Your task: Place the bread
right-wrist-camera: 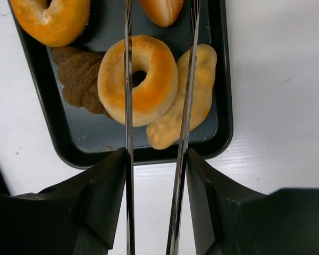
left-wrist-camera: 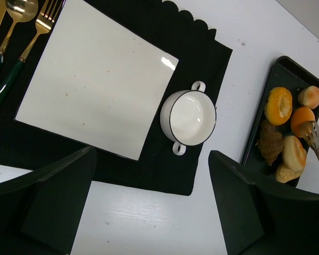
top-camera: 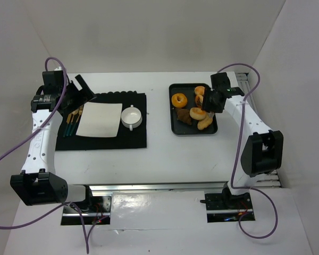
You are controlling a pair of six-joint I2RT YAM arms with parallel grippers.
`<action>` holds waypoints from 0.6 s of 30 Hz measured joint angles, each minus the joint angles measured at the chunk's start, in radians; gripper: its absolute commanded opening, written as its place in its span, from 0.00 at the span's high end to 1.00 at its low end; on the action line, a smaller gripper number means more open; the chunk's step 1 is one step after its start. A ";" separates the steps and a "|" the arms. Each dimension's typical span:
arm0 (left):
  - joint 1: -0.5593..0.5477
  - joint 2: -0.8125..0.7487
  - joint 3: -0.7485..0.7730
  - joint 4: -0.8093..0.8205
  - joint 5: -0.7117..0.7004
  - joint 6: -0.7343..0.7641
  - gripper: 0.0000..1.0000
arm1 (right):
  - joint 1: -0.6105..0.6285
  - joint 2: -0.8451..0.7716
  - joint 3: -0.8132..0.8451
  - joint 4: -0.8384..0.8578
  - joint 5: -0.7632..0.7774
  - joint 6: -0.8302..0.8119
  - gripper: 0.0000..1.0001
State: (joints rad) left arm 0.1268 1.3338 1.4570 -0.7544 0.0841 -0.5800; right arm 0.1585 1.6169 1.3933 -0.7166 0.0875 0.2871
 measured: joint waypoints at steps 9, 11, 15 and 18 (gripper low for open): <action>0.000 0.011 0.000 0.000 0.001 0.000 0.00 | -0.006 0.062 0.000 0.042 -0.006 -0.019 0.70; 0.000 0.011 0.000 0.000 0.000 0.000 0.00 | -0.007 0.061 0.000 0.048 -0.006 -0.021 0.73; 0.001 0.011 0.002 -0.001 0.003 0.002 0.00 | -0.009 0.054 0.000 0.048 -0.021 -0.020 0.73; 0.005 0.011 0.016 -0.008 0.006 0.003 0.00 | 0.002 0.032 0.000 0.039 -0.026 -0.022 0.73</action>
State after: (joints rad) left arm 0.1314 1.3453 1.4734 -0.7624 0.0906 -0.5770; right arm 0.1604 1.6493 1.3930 -0.6777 0.0612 0.2649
